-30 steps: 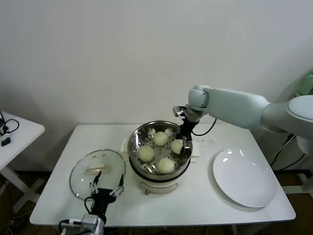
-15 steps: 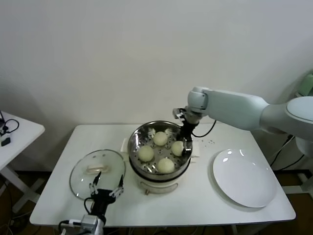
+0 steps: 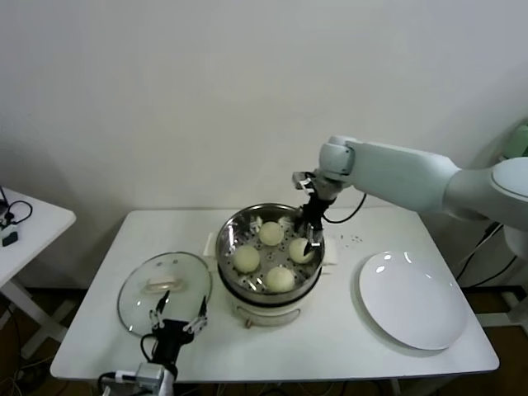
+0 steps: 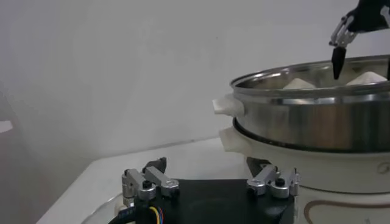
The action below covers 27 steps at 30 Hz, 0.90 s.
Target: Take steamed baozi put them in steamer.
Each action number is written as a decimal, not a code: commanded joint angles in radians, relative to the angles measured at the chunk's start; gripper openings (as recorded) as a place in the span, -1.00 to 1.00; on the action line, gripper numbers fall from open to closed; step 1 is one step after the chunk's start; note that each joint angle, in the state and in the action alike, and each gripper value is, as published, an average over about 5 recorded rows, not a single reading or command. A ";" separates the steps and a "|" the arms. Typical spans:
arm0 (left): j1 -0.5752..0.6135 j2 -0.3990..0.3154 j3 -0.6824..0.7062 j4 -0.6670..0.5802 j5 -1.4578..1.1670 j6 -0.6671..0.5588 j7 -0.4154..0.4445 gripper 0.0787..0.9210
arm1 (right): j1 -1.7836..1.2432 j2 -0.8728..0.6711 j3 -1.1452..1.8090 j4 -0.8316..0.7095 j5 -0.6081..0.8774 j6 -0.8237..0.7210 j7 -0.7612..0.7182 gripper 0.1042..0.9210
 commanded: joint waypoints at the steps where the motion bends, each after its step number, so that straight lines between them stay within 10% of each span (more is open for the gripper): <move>1: -0.002 -0.003 -0.007 0.000 -0.014 0.000 -0.001 0.77 | 0.059 -0.079 0.043 0.042 0.103 0.015 0.028 0.76; 16: -0.028 -0.011 -0.044 -0.006 -0.057 -0.006 0.002 0.77 | -0.074 -0.512 0.319 0.343 0.078 0.017 0.218 0.76; 27: -0.031 -0.045 -0.013 -0.006 -0.048 -0.047 -0.005 0.77 | -0.816 -0.780 1.127 0.569 -0.067 0.143 0.575 0.76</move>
